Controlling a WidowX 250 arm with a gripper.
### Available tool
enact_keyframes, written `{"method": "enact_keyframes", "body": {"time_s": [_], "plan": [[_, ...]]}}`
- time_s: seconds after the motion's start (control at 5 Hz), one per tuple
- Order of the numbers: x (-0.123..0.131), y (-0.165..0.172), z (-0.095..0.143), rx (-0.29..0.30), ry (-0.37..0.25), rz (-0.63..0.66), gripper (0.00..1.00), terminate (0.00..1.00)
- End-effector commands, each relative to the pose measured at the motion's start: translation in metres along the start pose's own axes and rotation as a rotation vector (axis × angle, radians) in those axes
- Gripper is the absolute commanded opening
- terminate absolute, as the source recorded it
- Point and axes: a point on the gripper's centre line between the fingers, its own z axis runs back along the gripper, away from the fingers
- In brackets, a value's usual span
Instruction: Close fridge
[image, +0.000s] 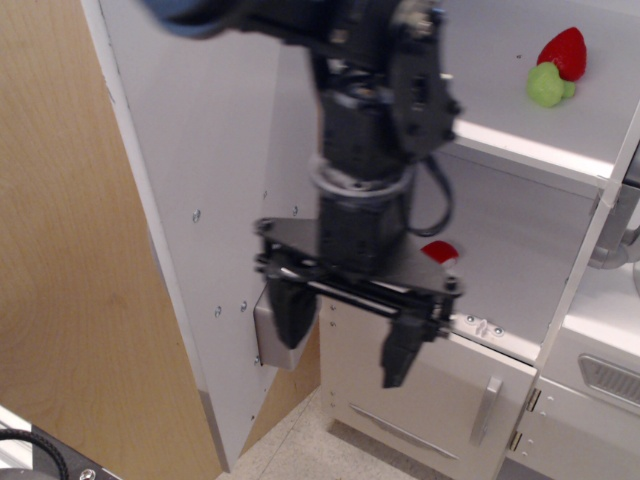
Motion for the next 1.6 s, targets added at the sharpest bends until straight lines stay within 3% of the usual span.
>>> {"method": "enact_keyframes", "body": {"time_s": [0.0, 0.2, 0.6, 0.8, 1.0, 1.4], "plan": [[-0.016, 0.034, 0.010, -0.012, 0.002, -0.014, 1.00, 0.00], [-0.032, 0.050, 0.011, -0.018, 0.044, -0.041, 1.00, 0.00], [-0.053, 0.075, 0.016, -0.051, 0.012, -0.148, 1.00, 0.00], [-0.046, 0.093, 0.023, -0.057, -0.046, -0.166, 1.00, 0.00], [-0.038, 0.116, 0.026, -0.051, -0.028, -0.143, 1.00, 0.00], [-0.018, 0.159, 0.024, 0.025, -0.069, -0.106, 1.00, 0.00]]}}
